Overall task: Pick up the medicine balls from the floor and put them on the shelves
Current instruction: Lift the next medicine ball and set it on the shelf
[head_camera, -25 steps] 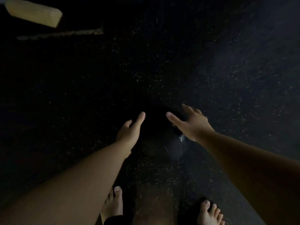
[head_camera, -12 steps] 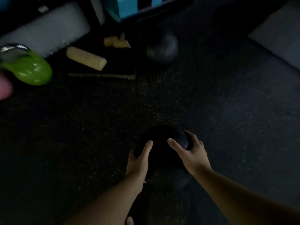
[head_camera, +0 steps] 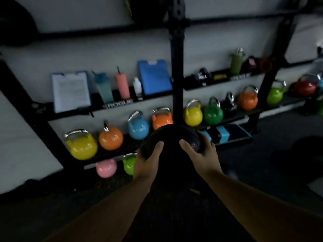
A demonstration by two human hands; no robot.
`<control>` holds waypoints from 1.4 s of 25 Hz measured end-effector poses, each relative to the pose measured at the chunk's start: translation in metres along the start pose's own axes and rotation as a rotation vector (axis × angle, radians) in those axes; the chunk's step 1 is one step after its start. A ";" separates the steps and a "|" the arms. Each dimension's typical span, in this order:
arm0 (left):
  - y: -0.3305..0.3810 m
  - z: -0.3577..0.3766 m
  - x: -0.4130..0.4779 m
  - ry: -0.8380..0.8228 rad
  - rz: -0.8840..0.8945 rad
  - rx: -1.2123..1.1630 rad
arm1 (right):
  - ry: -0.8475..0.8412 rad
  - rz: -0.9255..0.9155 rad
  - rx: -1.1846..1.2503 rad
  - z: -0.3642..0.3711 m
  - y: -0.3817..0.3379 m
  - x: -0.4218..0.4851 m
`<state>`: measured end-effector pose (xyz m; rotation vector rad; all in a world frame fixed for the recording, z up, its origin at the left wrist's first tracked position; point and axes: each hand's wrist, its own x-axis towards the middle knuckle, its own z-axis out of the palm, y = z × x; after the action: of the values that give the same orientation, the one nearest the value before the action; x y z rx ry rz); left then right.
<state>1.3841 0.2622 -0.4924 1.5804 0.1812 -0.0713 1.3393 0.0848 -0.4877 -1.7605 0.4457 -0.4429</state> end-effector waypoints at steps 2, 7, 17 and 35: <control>0.087 -0.034 0.015 0.042 0.113 -0.009 | -0.020 -0.109 0.032 0.025 -0.091 0.016; 0.268 -0.129 0.041 0.114 0.346 0.000 | -0.063 -0.321 0.101 0.092 -0.286 0.033; 0.440 -0.246 0.082 0.154 0.616 0.019 | -0.112 -0.596 0.242 0.195 -0.472 0.060; 0.539 -0.241 0.567 0.358 0.574 0.655 | -0.312 -0.760 -0.093 0.491 -0.517 0.493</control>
<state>2.0124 0.5385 -0.0459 2.2338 -0.0332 0.6637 2.0469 0.3505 -0.0636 -2.0115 -0.4547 -0.6632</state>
